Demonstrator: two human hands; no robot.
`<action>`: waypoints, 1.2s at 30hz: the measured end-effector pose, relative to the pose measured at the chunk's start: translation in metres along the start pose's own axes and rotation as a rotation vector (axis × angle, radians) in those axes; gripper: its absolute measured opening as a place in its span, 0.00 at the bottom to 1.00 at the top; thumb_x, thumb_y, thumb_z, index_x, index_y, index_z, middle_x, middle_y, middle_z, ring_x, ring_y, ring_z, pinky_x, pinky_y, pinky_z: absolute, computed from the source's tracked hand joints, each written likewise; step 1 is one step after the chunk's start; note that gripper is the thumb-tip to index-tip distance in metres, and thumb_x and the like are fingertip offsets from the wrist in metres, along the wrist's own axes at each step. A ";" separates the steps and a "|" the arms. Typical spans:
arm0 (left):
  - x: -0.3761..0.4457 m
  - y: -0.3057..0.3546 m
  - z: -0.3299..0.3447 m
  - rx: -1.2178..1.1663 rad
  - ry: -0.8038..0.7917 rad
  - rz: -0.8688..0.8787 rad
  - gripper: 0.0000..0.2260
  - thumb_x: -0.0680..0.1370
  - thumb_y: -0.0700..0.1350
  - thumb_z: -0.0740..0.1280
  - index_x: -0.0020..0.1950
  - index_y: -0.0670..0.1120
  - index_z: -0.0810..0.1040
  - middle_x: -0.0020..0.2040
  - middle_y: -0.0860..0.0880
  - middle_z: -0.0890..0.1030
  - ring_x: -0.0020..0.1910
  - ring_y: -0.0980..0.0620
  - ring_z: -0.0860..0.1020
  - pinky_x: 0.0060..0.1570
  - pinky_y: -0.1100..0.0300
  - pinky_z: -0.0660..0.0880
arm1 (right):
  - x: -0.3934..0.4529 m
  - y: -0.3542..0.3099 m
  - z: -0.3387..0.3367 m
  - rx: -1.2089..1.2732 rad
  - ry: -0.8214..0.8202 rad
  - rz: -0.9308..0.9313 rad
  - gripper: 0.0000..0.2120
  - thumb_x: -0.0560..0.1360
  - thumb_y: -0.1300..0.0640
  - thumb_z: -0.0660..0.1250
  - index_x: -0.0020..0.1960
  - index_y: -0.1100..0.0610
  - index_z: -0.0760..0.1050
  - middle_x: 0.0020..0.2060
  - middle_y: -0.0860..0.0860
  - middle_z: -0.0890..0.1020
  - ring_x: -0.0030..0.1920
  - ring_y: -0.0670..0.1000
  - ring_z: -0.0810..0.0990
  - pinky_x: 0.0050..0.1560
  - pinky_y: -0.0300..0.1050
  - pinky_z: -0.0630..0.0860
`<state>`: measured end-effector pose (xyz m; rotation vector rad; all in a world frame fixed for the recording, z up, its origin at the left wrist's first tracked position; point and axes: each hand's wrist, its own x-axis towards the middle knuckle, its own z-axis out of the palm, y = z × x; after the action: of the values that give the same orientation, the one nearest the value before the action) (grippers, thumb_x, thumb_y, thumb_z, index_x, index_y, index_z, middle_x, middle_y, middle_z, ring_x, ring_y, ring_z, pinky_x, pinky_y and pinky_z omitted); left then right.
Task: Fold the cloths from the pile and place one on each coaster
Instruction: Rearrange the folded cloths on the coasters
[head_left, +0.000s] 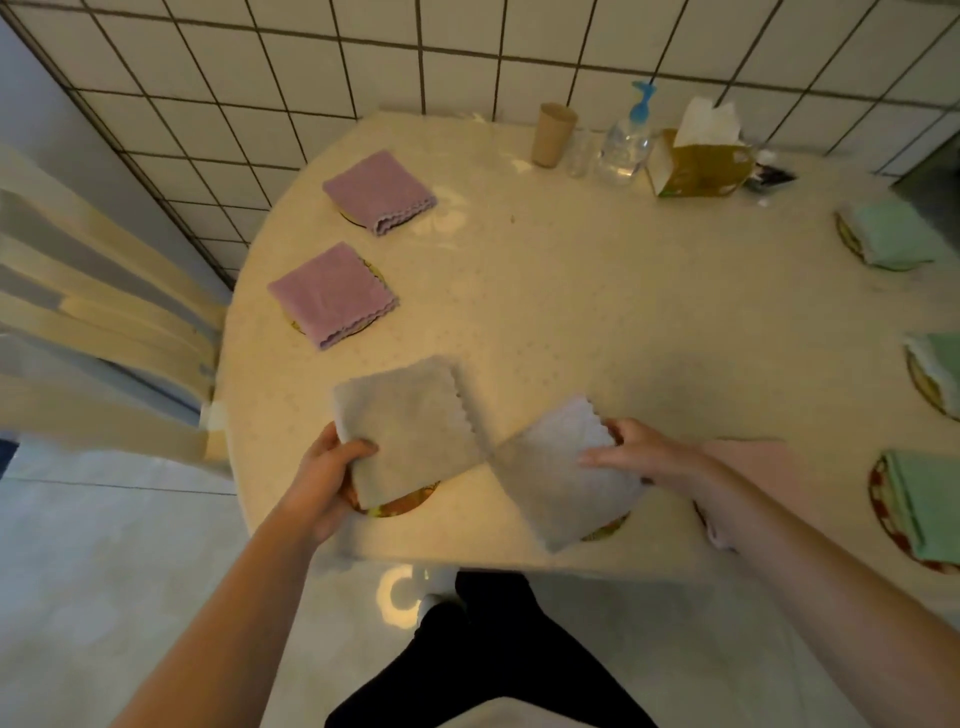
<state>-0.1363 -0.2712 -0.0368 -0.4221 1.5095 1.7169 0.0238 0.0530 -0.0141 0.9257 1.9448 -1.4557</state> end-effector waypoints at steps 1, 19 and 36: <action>0.001 0.003 0.000 0.021 -0.039 0.001 0.17 0.76 0.35 0.64 0.63 0.47 0.74 0.56 0.43 0.81 0.55 0.41 0.79 0.55 0.41 0.76 | -0.007 0.002 0.002 0.179 -0.016 -0.017 0.23 0.66 0.50 0.76 0.58 0.54 0.75 0.51 0.49 0.82 0.53 0.52 0.81 0.52 0.49 0.78; 0.032 0.000 -0.038 0.519 0.048 -0.050 0.12 0.76 0.33 0.67 0.57 0.44 0.74 0.57 0.40 0.78 0.55 0.37 0.77 0.55 0.41 0.76 | 0.005 0.066 0.034 0.396 0.293 0.105 0.19 0.75 0.53 0.68 0.64 0.52 0.70 0.56 0.50 0.80 0.54 0.53 0.79 0.46 0.49 0.77; 0.030 0.005 -0.046 0.958 0.359 0.199 0.17 0.73 0.44 0.72 0.60 0.45 0.73 0.47 0.45 0.78 0.44 0.45 0.76 0.46 0.55 0.72 | 0.004 0.061 0.057 -0.577 0.735 0.020 0.33 0.71 0.62 0.67 0.71 0.57 0.55 0.64 0.59 0.62 0.57 0.63 0.67 0.53 0.52 0.70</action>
<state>-0.1706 -0.3035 -0.0651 -0.0608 2.4755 0.8813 0.0698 0.0104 -0.0683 1.2825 2.6401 -0.4685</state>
